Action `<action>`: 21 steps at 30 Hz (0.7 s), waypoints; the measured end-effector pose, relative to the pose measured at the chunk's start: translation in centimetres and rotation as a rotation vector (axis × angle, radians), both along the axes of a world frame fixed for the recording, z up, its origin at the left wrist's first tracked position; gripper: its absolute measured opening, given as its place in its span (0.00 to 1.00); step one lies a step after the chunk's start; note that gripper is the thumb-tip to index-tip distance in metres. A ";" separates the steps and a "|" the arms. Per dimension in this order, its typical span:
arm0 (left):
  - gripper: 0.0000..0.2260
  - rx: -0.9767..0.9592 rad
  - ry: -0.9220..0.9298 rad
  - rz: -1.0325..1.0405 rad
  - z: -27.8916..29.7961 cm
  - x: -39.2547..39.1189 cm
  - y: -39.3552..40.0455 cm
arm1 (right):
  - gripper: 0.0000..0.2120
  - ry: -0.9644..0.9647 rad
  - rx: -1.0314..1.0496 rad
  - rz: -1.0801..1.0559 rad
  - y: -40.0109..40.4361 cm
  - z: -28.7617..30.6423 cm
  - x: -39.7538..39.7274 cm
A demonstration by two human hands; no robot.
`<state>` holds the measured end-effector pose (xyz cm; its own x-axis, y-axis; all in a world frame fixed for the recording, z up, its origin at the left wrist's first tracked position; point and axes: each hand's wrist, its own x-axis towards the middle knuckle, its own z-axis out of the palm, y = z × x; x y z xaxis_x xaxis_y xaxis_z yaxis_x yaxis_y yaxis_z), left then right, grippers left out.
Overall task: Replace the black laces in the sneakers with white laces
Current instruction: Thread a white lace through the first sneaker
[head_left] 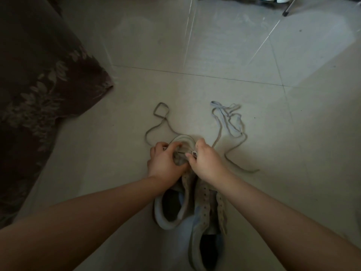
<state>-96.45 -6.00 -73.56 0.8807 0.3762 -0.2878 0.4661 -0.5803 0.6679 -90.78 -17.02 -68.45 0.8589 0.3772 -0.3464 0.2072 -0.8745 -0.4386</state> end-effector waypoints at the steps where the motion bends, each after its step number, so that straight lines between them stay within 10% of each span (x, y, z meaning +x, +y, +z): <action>1: 0.25 0.002 0.004 -0.014 0.1 0.1 -0.1 | 0.15 -0.040 -0.043 0.021 0.3 0.0 0.2; 9: 0.28 -0.006 0.076 -0.032 0.5 0.3 0.1 | 0.17 0.096 -0.039 0.002 0.9 0.6 0.6; 17: 0.27 0.041 0.038 -0.003 0.9 1.0 1.7 | 0.05 0.485 0.596 -0.095 -0.6 3.0 0.0; 21: 0.19 0.044 -0.349 -0.129 2.1 0.1 1.8 | 0.05 0.402 0.629 -0.276 -1.5 2.2 -0.4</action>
